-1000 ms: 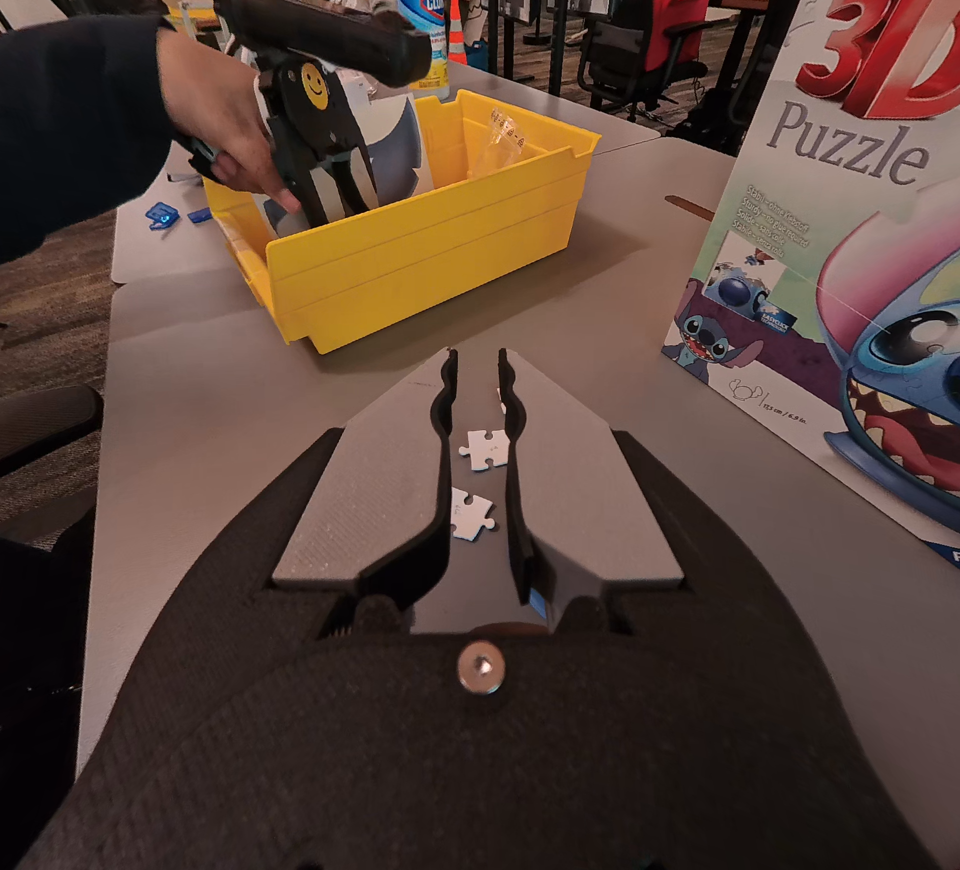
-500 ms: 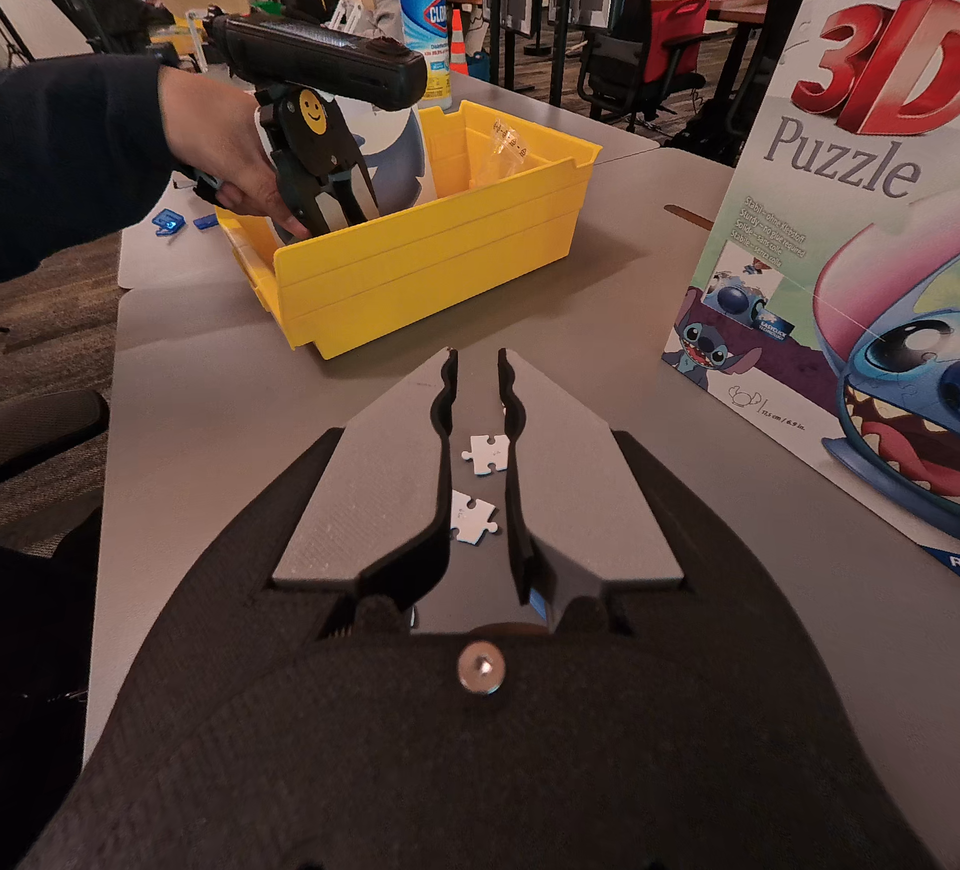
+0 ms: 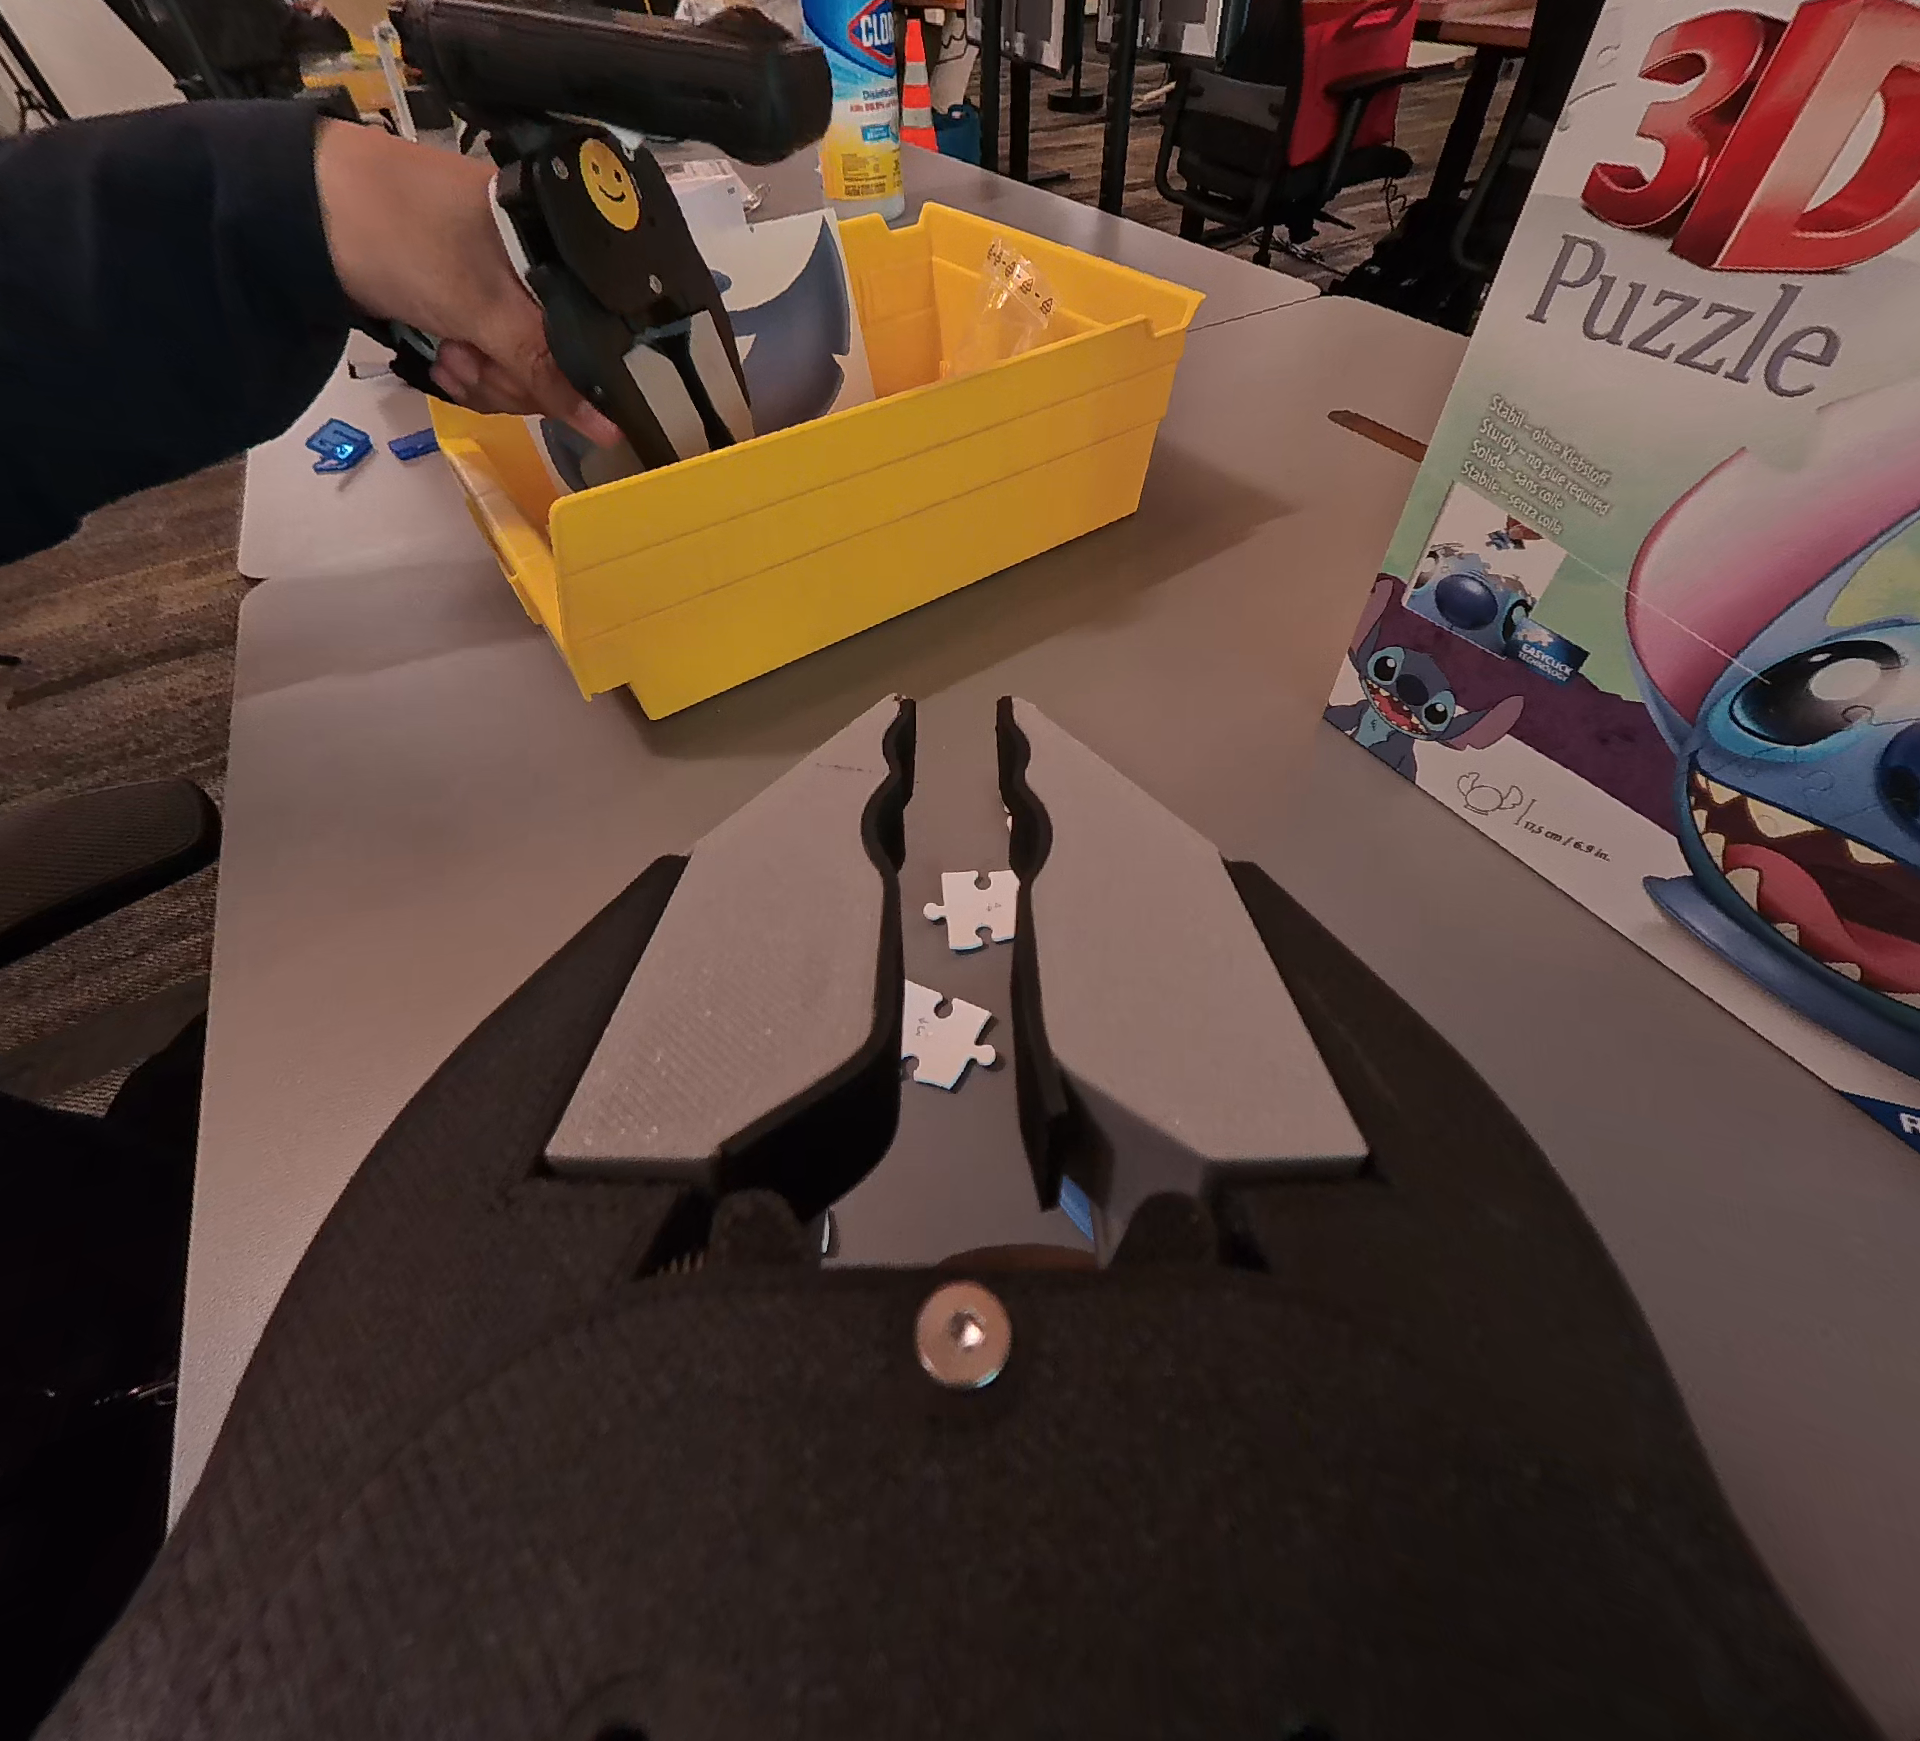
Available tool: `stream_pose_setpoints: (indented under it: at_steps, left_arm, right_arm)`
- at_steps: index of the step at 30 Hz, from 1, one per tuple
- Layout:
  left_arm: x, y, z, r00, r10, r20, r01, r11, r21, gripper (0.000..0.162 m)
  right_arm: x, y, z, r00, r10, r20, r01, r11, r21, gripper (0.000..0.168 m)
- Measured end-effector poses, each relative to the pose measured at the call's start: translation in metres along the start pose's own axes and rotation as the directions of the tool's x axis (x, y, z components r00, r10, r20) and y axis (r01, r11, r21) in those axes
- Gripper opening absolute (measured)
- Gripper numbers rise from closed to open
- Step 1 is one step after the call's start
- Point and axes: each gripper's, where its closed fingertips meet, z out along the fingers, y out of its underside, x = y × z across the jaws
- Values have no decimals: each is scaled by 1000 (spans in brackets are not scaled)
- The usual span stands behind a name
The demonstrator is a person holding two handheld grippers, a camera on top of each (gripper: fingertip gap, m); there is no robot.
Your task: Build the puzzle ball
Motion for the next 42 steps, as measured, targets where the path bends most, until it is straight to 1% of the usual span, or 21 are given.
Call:
stream_pose_setpoints:
  at_steps: [1, 4, 10, 12, 15, 18, 21, 24, 26, 27, 29, 32, 34, 36, 38, 42]
  left_arm:
    - [1, 0, -1, 1000, -2, -13, 2, 1000, 6, 3]
    - [5, -3, -7, 999, -7, -47, 8, 1000, 30, 0]
    - [-5, -10, -22, 1000, -6, -24, 8, 998, 65, 0]
    - [-14, -18, -30, 1000, -18, -6, 19, 995, 99, 0]
    - [-32, -39, -39, 998, -69, -5, 69, 983, 168, 0]
    - [-53, -59, -35, 990, -139, -24, 141, 971, 195, 0]
    - [-68, -70, -18, 983, -182, -34, 185, 969, 162, 0]
    - [-87, -64, 0, 979, -198, 44, 193, 977, 94, 0]
    - [-94, -60, 5, 977, -199, 77, 194, 978, 76, 0]
    - [-95, -58, 5, 976, -201, 83, 195, 978, 77, 1]
    - [-96, -53, 1, 974, -207, 93, 199, 976, 88, 16]
    - [-94, -41, -12, 975, -196, 109, 187, 979, 85, 18]
    - [-86, -30, -21, 980, -169, 107, 162, 985, 66, 18]
    - [-69, -17, -26, 989, -132, 71, 130, 991, 29, 18]
    - [-50, -2, -24, 996, -85, 21, 86, 996, -22, 20]
    - [-33, 15, -13, 1000, 11, 27, -8, 995, -95, 27]
  right_arm:
    - [0, 0, 0, 1000, 0, 0, 0, 1000, -1, 12]
    - [0, 1, 0, 1000, -1, 0, 1, 1000, -3, 12]
    - [0, 1, 1, 1000, 0, 0, 0, 1000, -4, 12]
    - [0, 2, 1, 1000, 0, 0, 0, 1000, -6, 12]
    - [-1, 3, 3, 1000, -1, 2, 1, 1000, -14, 12]
    - [0, 5, 4, 1000, -4, -2, 4, 1000, -20, 12]
    - [3, 4, 2, 1000, 4, -8, -4, 1000, -16, 12]
    - [4, 3, 1, 1000, 10, -9, -10, 1000, -9, 12]
    - [3, 2, 0, 1000, 8, -8, -8, 1000, -7, 12]
    - [3, 2, 0, 1000, 6, -7, -6, 1000, -6, 12]
    - [2, 2, 0, 1000, 3, -4, -4, 1000, -6, 12]
    - [1, 1, 0, 1000, 1, -2, -1, 1000, -3, 12]
    - [1, 1, 0, 1000, 1, -2, -1, 1000, -2, 12]
    - [1, 1, 0, 1000, 2, -2, -2, 1000, -5, 12]
    - [0, 2, 1, 1000, -1, -2, 1, 1000, -7, 12]
    - [-1, 4, 3, 1000, -5, -3, 5, 1000, -16, 12]
